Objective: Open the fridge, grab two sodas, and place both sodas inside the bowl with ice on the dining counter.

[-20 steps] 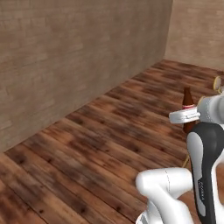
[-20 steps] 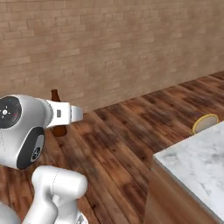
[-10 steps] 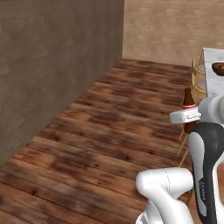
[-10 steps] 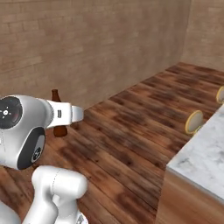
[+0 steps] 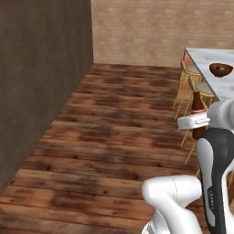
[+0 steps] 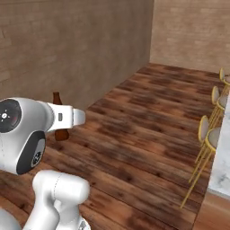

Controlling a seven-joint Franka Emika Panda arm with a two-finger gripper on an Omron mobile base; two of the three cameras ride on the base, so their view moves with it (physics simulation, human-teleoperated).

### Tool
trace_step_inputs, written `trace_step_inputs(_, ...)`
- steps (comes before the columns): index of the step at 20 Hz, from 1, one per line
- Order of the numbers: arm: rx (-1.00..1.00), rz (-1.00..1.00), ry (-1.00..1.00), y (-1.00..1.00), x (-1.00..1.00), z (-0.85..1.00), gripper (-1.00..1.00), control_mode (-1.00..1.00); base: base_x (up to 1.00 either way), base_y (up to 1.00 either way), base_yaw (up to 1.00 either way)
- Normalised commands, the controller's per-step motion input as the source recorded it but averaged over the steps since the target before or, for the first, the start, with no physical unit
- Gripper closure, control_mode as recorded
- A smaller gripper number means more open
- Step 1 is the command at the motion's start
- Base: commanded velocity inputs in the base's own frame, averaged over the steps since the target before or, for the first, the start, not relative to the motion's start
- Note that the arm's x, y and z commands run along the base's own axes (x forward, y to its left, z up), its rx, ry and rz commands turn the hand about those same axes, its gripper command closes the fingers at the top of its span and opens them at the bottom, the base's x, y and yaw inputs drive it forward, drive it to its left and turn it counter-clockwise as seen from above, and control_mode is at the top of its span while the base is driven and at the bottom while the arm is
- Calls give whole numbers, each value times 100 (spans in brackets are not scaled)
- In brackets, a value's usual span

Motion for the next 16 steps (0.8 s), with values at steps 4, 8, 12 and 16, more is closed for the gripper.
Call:
trace_step_inputs(4, 0, 0, 0, 0, 0, 0, 100, 100, 100, 76, -35)
trace_step_inputs(8, 0, 0, 0, 0, 0, 0, 100, 100, 100, 76, -32)
trace_step_inputs(12, 0, 0, 0, 0, 0, 0, 100, 100, 100, 56, -31)
trace_step_inputs(16, 0, 0, 0, 0, 0, 0, 100, 100, 78, 38, -43)
